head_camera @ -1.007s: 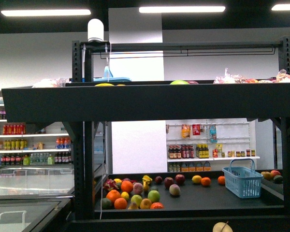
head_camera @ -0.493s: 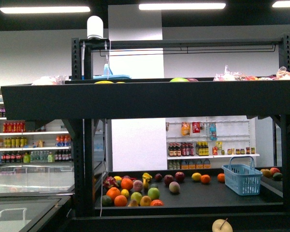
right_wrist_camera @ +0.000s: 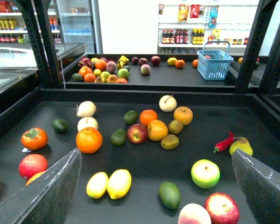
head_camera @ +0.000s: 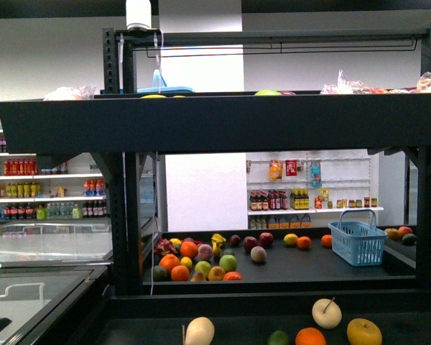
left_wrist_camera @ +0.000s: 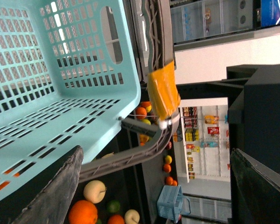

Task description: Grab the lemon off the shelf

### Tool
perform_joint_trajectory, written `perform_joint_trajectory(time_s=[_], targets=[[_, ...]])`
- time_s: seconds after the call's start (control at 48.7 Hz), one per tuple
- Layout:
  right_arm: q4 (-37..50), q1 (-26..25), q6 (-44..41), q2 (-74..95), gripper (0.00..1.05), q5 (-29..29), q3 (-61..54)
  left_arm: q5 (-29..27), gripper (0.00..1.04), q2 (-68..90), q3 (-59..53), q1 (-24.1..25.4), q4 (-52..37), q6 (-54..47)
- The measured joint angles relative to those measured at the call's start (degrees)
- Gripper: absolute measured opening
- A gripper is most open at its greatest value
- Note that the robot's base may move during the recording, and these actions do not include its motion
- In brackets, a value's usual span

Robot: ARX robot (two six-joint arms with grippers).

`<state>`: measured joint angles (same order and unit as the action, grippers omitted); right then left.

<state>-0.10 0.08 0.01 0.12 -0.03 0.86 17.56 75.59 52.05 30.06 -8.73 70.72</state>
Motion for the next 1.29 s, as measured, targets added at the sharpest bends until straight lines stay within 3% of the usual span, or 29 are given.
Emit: perform_joint_trajectory(time_s=[0.39, 0.698, 0.74, 0.945, 1.089, 1.294], targets=[[0.00, 0.00, 0.00, 0.00, 0.97, 0.00, 0.00, -4.59, 0.97, 22.29, 21.14, -3.48, -0.26, 5.97], [0.00, 0.00, 0.00, 0.00, 0.97, 0.00, 0.00, -6.64, 0.97, 28.65, 27.80, -3.52, 2.49, 6.47], [0.00, 0.00, 0.00, 0.00, 0.97, 0.00, 0.00, -7.06, 0.91, 28.94, 28.20, -3.52, 3.21, 6.36], [0.00, 0.00, 0.00, 0.00, 0.97, 0.00, 0.00, -8.31, 0.43, 30.58, 29.40, -3.54, 4.55, 5.57], [0.00, 0.00, 0.00, 0.00, 0.97, 0.00, 0.00, -8.57, 0.21, 30.62, 30.27, -3.65, 4.85, 5.51], [0.00, 0.00, 0.00, 0.00, 0.97, 0.00, 0.00, -8.55, 0.18, 30.12, 30.53, -3.67, 6.47, 4.90]])
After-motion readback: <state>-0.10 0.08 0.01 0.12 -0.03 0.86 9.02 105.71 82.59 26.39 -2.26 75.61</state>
